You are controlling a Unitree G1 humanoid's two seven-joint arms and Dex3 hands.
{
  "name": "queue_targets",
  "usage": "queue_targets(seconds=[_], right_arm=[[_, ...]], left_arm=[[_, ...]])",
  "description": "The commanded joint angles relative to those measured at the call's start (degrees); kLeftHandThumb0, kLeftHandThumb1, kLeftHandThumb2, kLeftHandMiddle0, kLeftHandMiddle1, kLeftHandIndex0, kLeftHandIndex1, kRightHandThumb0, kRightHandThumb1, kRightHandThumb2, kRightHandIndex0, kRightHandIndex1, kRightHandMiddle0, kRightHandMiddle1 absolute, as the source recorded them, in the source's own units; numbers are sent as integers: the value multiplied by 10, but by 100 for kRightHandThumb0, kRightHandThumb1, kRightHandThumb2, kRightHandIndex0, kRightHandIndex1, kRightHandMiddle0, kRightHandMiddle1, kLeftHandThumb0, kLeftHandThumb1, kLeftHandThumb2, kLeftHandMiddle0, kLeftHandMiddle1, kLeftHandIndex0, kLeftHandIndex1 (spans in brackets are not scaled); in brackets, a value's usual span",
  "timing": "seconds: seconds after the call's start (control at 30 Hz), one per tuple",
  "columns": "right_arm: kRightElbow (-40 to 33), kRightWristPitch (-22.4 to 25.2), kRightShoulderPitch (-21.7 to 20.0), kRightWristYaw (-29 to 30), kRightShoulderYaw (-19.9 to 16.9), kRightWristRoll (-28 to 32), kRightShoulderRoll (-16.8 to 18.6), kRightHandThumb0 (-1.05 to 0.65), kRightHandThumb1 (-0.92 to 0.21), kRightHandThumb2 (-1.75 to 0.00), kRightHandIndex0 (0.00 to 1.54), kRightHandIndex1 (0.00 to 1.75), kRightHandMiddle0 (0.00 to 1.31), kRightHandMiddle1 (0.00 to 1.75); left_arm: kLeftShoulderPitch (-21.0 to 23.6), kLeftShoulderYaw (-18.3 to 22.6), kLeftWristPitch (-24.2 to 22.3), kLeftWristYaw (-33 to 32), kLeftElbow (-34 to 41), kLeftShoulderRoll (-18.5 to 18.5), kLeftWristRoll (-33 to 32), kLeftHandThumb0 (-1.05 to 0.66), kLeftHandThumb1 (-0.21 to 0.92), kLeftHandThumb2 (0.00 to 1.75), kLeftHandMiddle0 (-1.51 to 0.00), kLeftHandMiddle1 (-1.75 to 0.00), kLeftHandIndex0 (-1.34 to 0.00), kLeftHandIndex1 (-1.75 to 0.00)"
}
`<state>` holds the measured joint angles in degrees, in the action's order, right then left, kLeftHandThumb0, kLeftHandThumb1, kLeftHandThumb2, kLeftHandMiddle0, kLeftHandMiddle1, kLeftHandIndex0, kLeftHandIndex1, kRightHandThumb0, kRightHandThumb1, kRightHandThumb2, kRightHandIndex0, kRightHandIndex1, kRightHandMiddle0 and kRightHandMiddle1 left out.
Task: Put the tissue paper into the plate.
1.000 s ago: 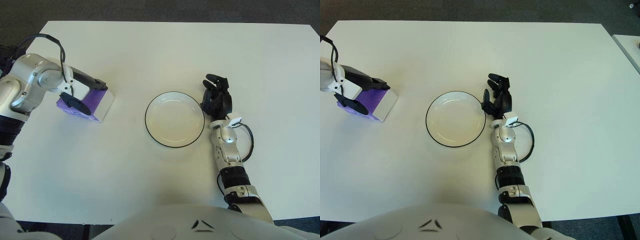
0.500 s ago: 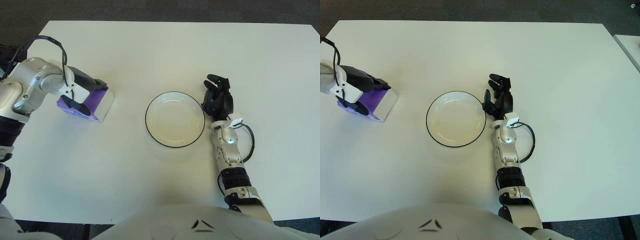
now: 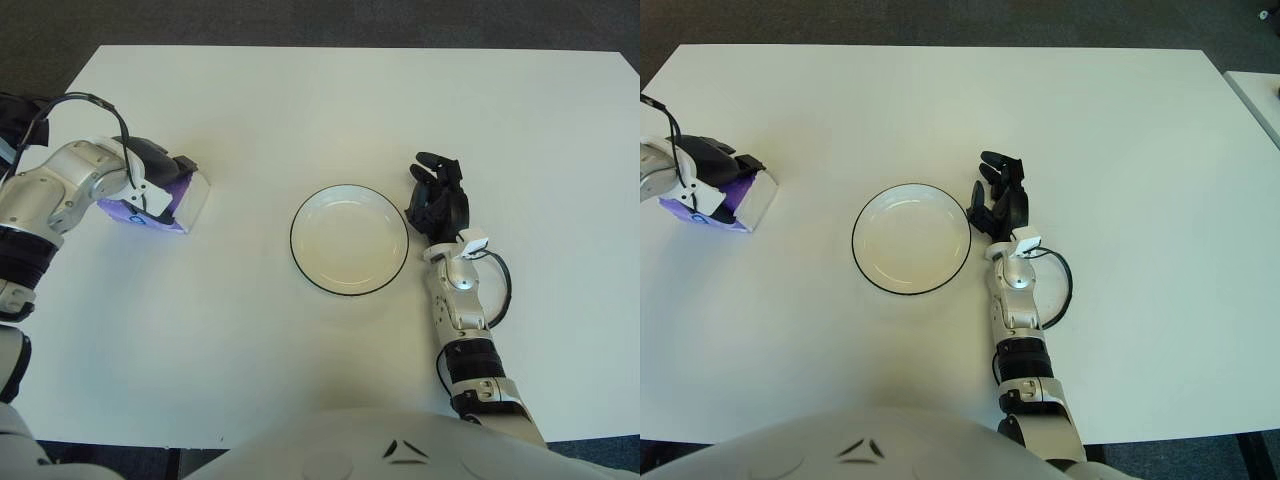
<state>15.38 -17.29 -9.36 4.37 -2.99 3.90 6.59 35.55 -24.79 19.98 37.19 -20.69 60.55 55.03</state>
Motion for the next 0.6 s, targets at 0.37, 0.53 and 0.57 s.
queue_targets(seconds=[0.37,0.53,0.57], right_arm=[[26,62,58,3,-19,14,0,-42,-68,-92,29,83,12,122],[21,64,61,-3,-21,17,-1,-41,-68,-93,30,83,12,122],[19,64,61,-4,-21,17,-1,-41,-68,-93,30,83,12,122]], left_arm=[[-35,-74,-2,-32,-89,-47,54,-104,92,22,-14,0,0,-49],[-34,-82,-10,-52,-111,-60,56,-104,92,20,-17,-2,0,-56],[-33,-83,-11,-55,-113,-61,56,-104,92,20,-18,-2,0,-57]])
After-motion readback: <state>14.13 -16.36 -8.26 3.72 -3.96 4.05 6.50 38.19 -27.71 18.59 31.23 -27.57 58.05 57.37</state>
